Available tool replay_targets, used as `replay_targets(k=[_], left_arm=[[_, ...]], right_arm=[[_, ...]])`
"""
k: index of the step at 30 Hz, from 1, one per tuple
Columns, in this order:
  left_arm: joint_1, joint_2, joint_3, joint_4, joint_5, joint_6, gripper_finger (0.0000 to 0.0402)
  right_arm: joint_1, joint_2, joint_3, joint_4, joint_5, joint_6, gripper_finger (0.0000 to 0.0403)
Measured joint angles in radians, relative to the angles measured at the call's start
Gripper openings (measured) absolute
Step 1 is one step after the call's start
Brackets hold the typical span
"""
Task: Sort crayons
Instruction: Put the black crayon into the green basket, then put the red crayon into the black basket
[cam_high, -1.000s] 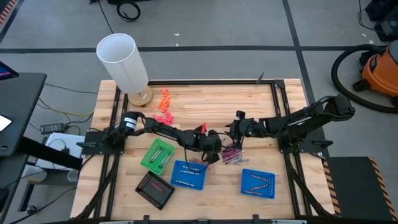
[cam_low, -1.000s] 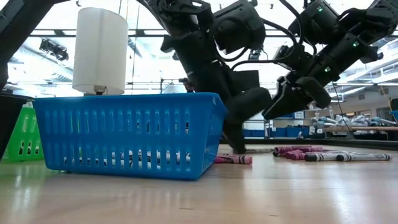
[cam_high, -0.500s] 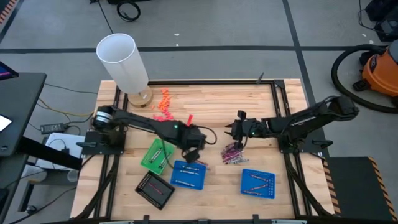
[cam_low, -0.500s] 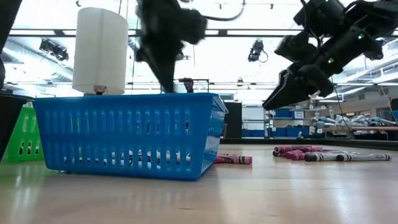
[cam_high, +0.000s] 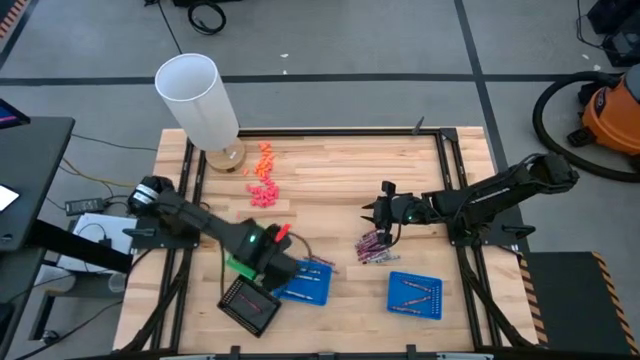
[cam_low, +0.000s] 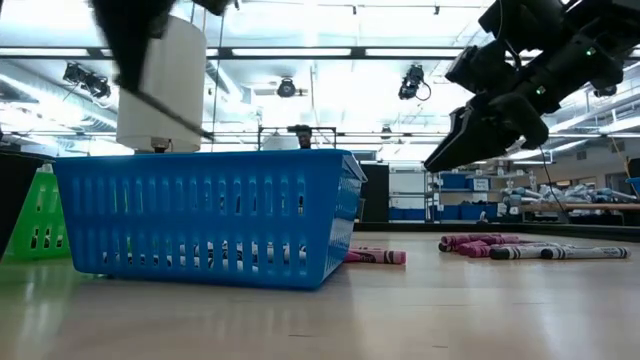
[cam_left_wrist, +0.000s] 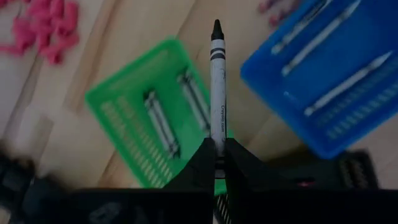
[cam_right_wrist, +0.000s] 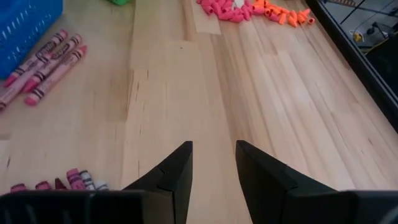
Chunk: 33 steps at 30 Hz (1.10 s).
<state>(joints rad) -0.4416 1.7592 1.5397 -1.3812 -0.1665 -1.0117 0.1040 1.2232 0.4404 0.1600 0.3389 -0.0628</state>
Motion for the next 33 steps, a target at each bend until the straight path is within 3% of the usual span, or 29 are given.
replay_targets(k=[3, 9, 22, 25, 33], left_arm=[[-0.041, 0.002, -0.032, -0.084, -0.013, -0.126, 0.0015], [-0.092, -0.002, -0.128, -0.068, -0.001, -0.283, 0.0016], [-0.006, -0.002, -0.348, 0.098, 0.032, -0.279, 0.0020], [0.008, -0.002, -0.357, 0.132, 0.027, -0.247, 0.0042], [-0.009, -0.002, -0.355, 0.171, -0.033, -0.163, 0.0149]], right_arm=[[0.000, 0.000, 0.000, 0.008, 0.000, 0.003, 0.0132], [0.000, 0.000, 0.000, 0.024, 0.000, 0.007, 0.0132], [-0.001, 0.000, 0.000, 0.045, 0.000, 0.008, 0.0132], [-0.001, 0.001, 0.000, 0.045, 0.000, 0.011, 0.0132], [-0.001, 0.001, 0.000, 0.063, 0.000, 0.012, 0.0132]])
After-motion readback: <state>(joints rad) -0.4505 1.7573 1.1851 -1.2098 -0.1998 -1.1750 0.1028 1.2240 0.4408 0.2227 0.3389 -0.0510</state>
